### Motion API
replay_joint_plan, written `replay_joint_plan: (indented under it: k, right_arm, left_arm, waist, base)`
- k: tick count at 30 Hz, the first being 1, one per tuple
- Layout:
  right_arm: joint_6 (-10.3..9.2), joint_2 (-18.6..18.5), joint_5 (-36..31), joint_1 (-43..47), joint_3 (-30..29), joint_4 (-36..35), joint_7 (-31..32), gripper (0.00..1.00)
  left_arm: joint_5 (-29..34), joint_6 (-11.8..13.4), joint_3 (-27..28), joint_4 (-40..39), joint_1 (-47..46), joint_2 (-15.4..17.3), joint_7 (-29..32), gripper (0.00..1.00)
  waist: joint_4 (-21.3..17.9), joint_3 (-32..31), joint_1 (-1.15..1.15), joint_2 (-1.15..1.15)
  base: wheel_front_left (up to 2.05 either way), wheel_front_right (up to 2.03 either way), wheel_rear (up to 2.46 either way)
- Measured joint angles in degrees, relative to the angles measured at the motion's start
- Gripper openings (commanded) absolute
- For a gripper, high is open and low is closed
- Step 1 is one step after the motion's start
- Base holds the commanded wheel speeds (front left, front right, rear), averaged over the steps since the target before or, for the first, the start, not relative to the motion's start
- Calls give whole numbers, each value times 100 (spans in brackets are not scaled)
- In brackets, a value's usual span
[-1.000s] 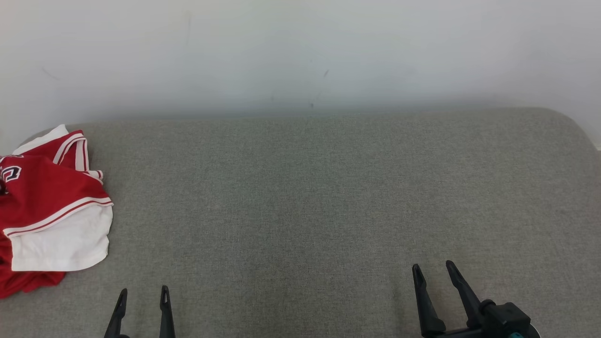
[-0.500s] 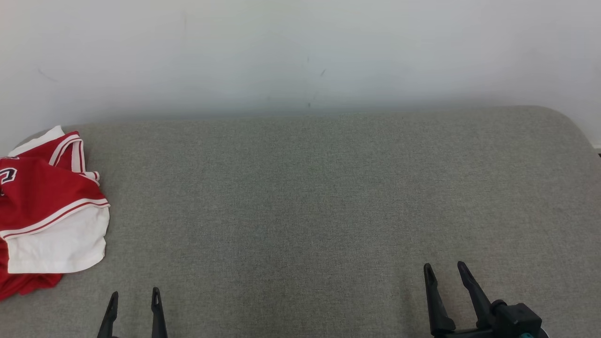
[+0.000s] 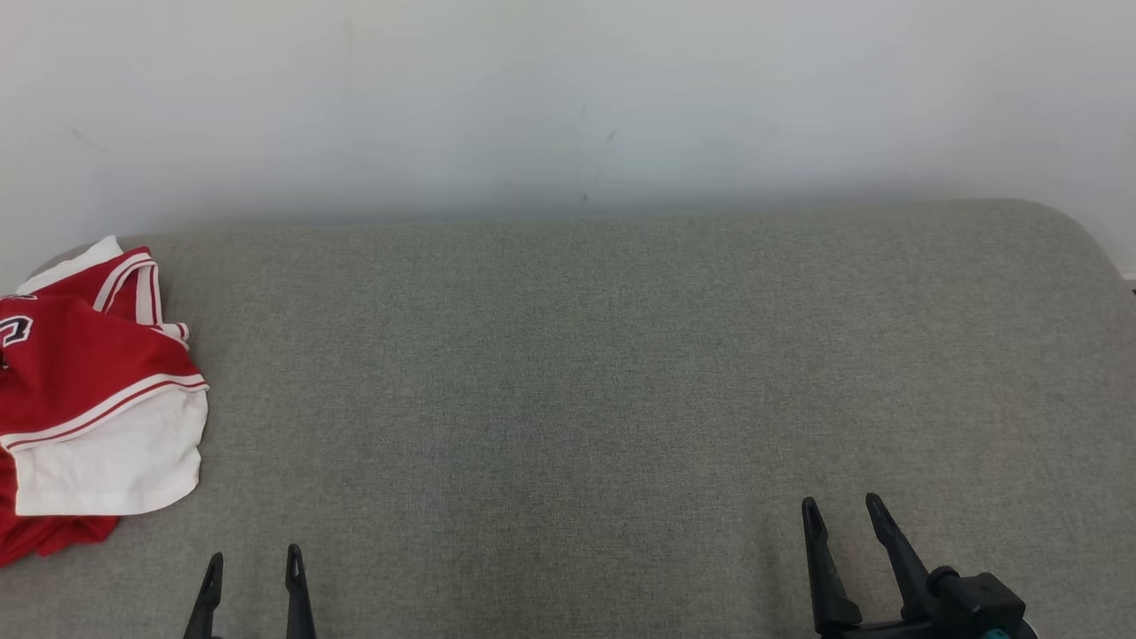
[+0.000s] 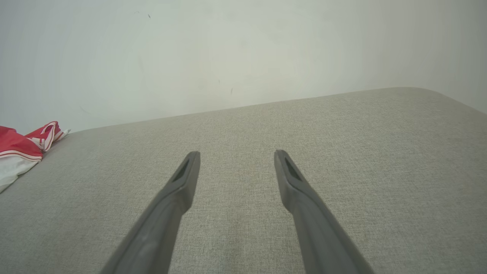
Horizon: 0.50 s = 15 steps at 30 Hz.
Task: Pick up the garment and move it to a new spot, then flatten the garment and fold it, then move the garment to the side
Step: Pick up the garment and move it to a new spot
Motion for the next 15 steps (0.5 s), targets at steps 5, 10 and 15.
replay_joint_plan:
  k: [5, 10, 15]
  right_arm:
    - [0, 0, -1, 1, 0, -8, 0, 100]
    - [0, 0, -1, 1, -5, -19, 0, 100]
    - [0, 0, -1, 2, -13, -34, 0, 100]
  left_arm:
    - [0, 3, 14, 0, 2, 0, 0, 100]
    - [0, 4, 31, 11, 8, 0, 0, 100]
    - [-2, 10, 38, 32, 8, 0, 0, 100]
  waist:
    - [1, 0, 0, 0]
    - [0, 0, 0, 0]
    - [19, 0, 0, 0]
  base:
    - [0, 0, 0]
    - [0, 0, 0]
    - [0, 0, 0]
